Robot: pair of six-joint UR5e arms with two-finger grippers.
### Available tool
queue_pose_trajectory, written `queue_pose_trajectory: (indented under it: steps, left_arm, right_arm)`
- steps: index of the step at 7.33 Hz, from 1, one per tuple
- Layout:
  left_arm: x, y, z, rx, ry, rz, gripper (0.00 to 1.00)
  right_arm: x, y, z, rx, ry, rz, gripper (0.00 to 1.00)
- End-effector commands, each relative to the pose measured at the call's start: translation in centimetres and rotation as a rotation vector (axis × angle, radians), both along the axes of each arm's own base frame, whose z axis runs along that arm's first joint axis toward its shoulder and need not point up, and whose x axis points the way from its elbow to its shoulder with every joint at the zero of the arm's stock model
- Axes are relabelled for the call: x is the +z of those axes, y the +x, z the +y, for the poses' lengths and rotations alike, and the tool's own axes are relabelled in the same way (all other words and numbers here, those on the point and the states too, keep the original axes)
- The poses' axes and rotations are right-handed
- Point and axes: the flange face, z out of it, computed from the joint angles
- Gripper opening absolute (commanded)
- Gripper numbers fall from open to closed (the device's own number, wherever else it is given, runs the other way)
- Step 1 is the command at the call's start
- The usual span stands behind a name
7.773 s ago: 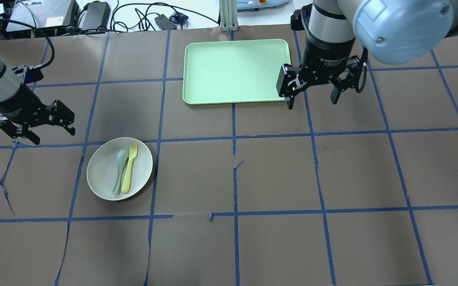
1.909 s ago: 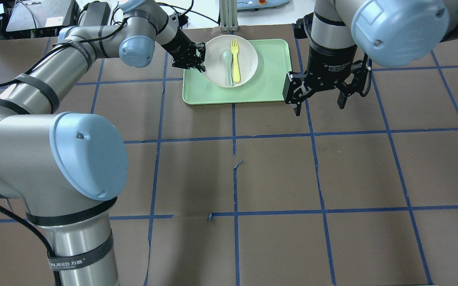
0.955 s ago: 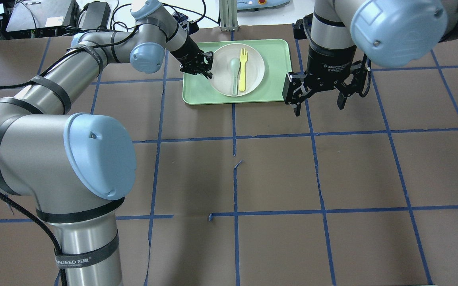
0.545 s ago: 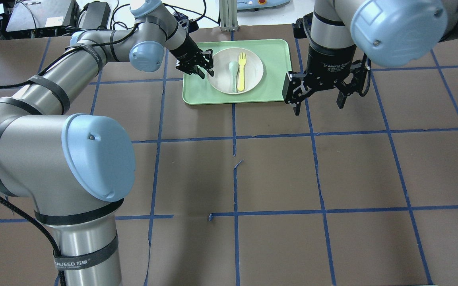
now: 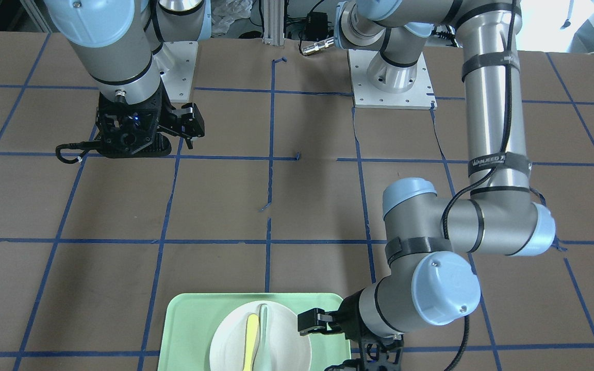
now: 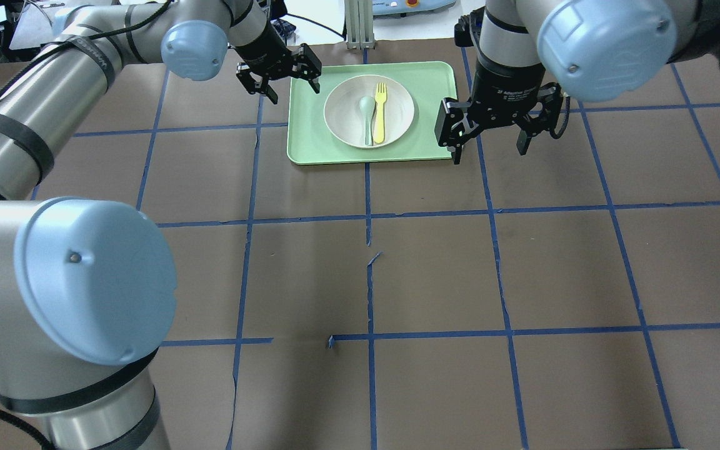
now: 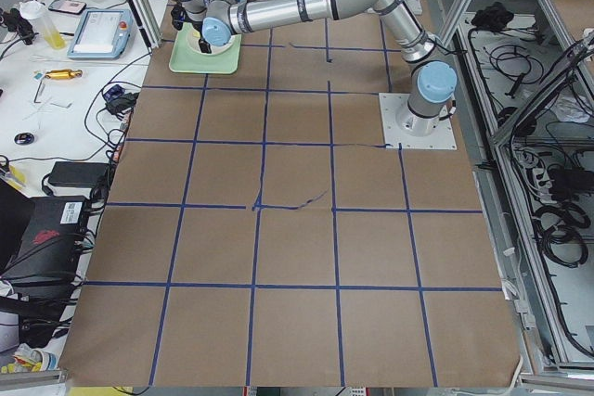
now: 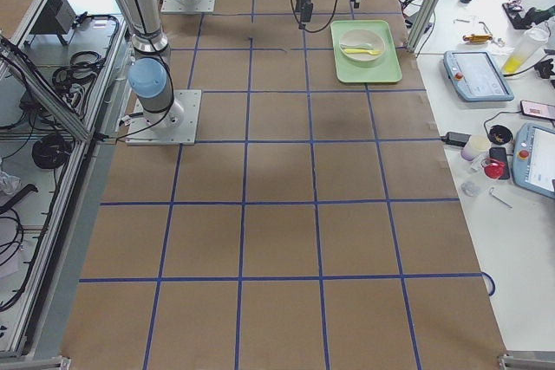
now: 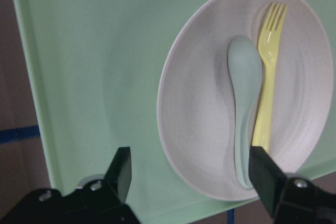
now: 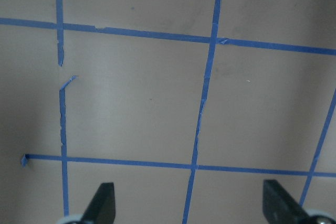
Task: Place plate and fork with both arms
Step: 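Open the left gripper and withdraw it while the right gripper moves over the plate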
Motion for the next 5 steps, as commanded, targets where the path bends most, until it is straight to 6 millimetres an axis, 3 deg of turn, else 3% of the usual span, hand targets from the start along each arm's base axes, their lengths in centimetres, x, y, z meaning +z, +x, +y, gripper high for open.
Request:
queue_pose_trajectory:
  steps: [1,2,4,5]
  left_arm:
    - [2.1,6.5,3.8,-0.022,0.032,-0.19,1.0]
    - [3.1,11.4,6.1,-0.102,0.096,-0.228,1.0]
    - [7.5,14.4,8.9,-0.069,0.109,-0.235,1.0]
    - [8.1,15.9,9.5,-0.048,0.114,-0.232,1.0]
  right_arm:
    - [-3.9,1.0,-4.5,-0.051,-0.076,-0.037,1.0]
    - [-5.2,1.3,-6.2,-0.087,-0.077,-0.036,1.0]
    - [-7.8,3.3,-10.1,-0.126,-0.117,-0.099,1.0]
    - [-9.8,3.6,-11.7,-0.138,-0.113,-0.101,1.0]
